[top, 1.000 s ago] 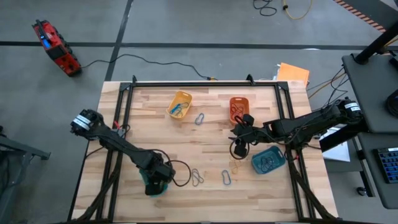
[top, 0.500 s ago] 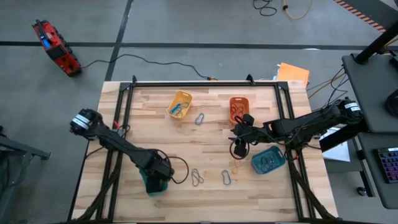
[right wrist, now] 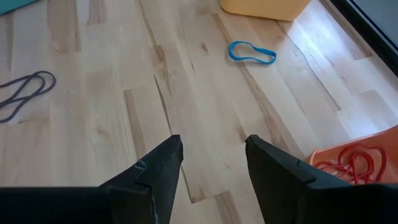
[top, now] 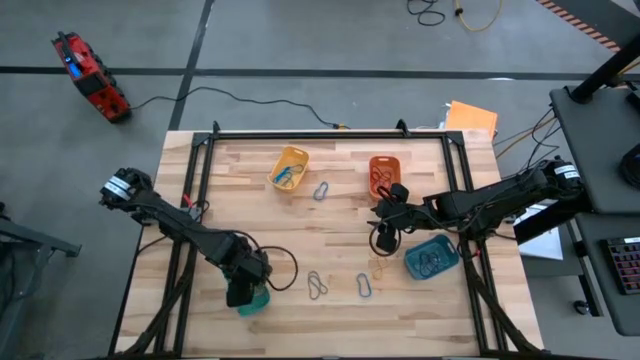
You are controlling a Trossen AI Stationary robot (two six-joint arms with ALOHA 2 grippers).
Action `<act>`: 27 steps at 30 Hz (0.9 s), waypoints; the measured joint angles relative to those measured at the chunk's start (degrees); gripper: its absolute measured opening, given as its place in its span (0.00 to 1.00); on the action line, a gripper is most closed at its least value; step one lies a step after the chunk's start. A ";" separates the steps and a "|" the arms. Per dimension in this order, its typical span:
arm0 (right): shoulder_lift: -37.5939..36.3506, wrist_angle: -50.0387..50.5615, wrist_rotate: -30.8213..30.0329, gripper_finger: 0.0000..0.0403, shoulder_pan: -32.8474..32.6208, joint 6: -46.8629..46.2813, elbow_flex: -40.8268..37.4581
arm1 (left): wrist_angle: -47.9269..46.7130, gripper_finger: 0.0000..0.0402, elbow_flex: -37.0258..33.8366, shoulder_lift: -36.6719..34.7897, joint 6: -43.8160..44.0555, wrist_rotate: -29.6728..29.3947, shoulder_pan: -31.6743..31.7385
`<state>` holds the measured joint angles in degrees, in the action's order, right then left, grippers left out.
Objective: Sort rubber bands into baskets
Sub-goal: Put the blue rubber band into the yellow bin
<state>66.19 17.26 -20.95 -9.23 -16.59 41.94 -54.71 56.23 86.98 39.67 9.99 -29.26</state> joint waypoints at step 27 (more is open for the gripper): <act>5.85 -3.23 -0.05 0.38 4.01 4.81 8.41 | 26.40 0.40 0.01 -13.07 -38.87 -37.85 2.69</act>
<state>72.04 14.02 -21.00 -5.22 -11.77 50.34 -28.31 56.23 73.91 0.80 -27.86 -26.57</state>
